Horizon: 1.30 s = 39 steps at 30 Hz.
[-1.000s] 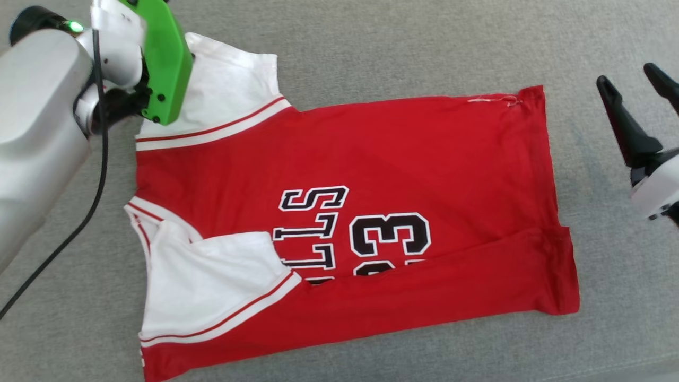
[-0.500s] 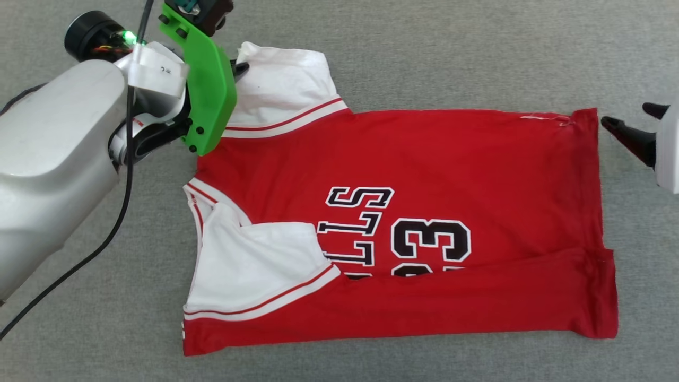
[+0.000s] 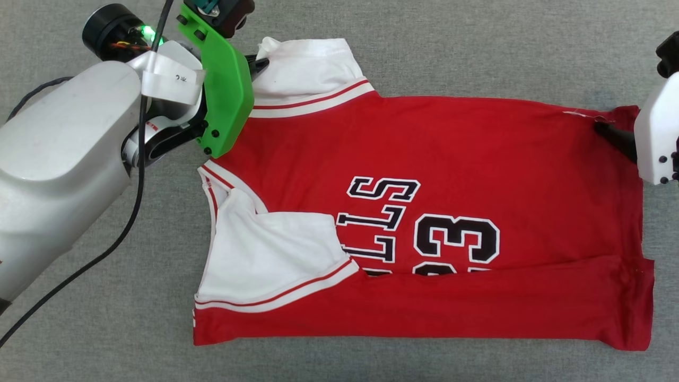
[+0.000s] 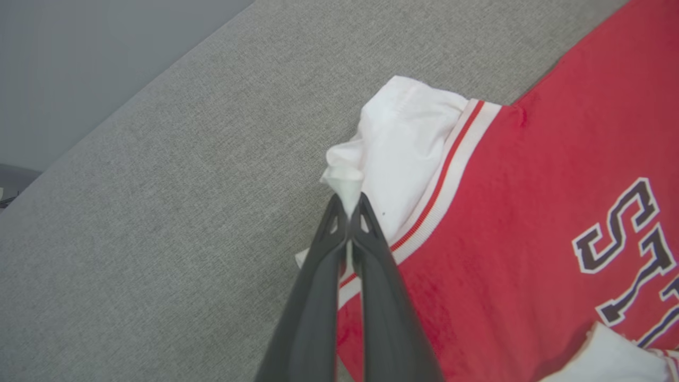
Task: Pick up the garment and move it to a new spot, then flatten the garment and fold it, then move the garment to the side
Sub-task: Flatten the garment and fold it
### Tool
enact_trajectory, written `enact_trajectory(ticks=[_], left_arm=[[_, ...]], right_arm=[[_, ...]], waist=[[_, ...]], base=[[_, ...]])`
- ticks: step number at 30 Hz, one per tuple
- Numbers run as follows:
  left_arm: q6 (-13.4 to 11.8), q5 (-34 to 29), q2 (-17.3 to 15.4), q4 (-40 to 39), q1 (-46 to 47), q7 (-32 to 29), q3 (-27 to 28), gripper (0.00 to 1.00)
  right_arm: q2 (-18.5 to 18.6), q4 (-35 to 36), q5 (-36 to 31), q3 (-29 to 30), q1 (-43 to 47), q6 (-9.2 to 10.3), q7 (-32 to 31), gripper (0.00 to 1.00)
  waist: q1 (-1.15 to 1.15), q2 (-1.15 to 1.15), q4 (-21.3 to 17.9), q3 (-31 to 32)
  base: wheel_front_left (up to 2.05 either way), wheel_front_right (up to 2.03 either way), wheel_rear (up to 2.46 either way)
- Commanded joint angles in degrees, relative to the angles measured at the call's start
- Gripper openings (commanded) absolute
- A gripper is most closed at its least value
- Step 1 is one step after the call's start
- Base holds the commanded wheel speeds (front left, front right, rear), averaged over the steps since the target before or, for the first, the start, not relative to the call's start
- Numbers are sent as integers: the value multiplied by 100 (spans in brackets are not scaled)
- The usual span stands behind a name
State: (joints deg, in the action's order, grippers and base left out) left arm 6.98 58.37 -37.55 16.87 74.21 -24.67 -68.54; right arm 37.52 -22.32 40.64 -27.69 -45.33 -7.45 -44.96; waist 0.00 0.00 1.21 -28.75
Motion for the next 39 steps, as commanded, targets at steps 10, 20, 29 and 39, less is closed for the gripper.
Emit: enact_trajectory(ticks=[10,20,29,39], left_arm=[[8,73,13,251,-156,319,-13,0],[-80,241,-275,66,-867,842,-24,0],[-532,341,-817,-691,-1913,1158,-165,0],[-1051,515,-1179,-1448,-3125,1372,-323,0]], right_arm=[[99,-345,386,-564,85,-3,1110,0],[285,69,708,-731,576,-3,2342,0],[543,520,835,-605,1508,-3,2960,0],[553,995,815,-208,2848,-3,3189,0]], waist=[[0,0,-46,283],[0,0,-129,1063],[0,0,-82,1601],[0,0,-26,1969]], base=[[0,0,0],[0,0,0],[0,0,0],[0,0,0]])
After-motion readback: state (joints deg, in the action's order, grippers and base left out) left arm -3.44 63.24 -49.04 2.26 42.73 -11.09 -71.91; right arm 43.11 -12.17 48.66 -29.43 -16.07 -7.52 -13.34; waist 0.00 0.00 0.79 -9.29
